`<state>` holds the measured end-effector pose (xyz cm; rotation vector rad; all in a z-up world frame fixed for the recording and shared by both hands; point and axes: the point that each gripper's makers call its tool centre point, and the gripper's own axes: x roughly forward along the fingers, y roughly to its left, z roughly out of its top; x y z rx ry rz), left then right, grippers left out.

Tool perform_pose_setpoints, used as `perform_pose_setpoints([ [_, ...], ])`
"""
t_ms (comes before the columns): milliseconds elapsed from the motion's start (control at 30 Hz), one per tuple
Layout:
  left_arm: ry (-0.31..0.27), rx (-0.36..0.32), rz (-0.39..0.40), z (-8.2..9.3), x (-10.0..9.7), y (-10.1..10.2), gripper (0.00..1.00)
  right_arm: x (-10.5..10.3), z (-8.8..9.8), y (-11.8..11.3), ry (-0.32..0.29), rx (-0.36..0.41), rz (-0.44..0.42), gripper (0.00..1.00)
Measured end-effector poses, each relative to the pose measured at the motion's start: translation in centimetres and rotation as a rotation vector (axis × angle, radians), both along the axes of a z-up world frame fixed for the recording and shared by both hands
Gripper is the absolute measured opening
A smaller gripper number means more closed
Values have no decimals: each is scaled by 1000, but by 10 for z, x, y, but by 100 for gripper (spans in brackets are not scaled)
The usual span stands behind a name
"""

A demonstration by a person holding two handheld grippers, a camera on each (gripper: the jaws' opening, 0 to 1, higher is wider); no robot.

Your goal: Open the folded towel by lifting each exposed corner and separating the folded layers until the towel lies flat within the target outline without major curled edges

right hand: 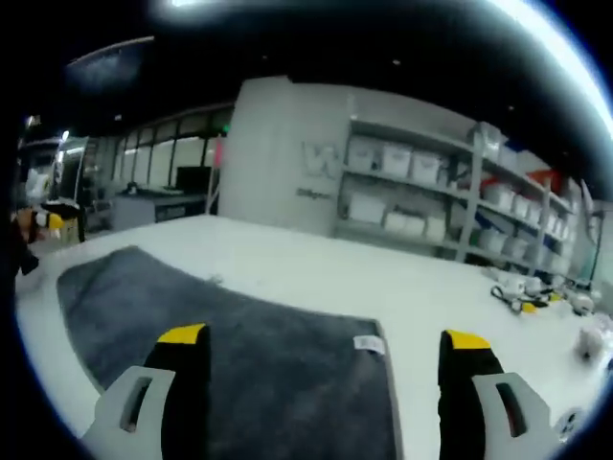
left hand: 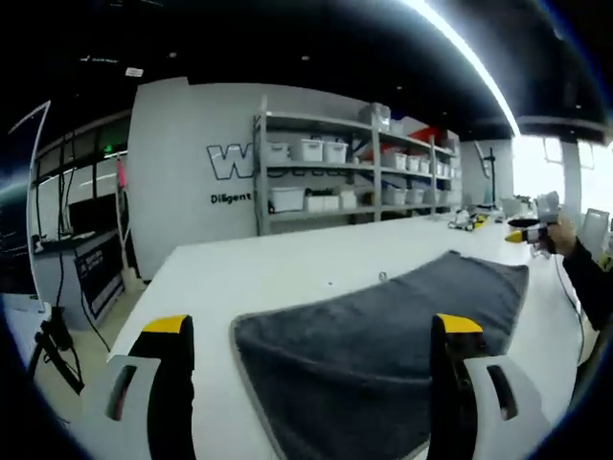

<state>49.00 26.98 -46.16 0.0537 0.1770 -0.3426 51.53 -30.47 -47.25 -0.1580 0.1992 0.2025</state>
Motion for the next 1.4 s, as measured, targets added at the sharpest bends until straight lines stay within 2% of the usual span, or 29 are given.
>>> perform_pose_setpoints([
  [200, -23, -37, -25, -6, -30, -14, 100, -27, -10, 3, -10, 33, 23, 100],
  [400, -36, -23, -17, -9, -59, -20, 100, -63, -15, 8, -17, 26, 20, 100],
  [667, -48, -35, -32, -13, -96, -33, 100, -98, -27, 19, -19, 40, 40, 100],
  [767, -56, -43, -32, -12, -110, -37, 100, -111, -31, 13, -14, 38, 35, 100],
  [867, -66, -13, -31, -12, -129, -41, 100, -131, -31, 2, -38, 57, 11, 100],
  [1000, -75, -31, -27, -10, -149, -41, 100, -148, -37, -6, -28, 49, -12, 100],
  [1300, -91, -55, -17, -16, -175, -48, 100, -177, -53, 13, 6, -11, 46, 100],
  [1400, -105, -50, -15, -10, -176, -50, 100, -182, -56, 13, 7, -8, 51, 100],
])
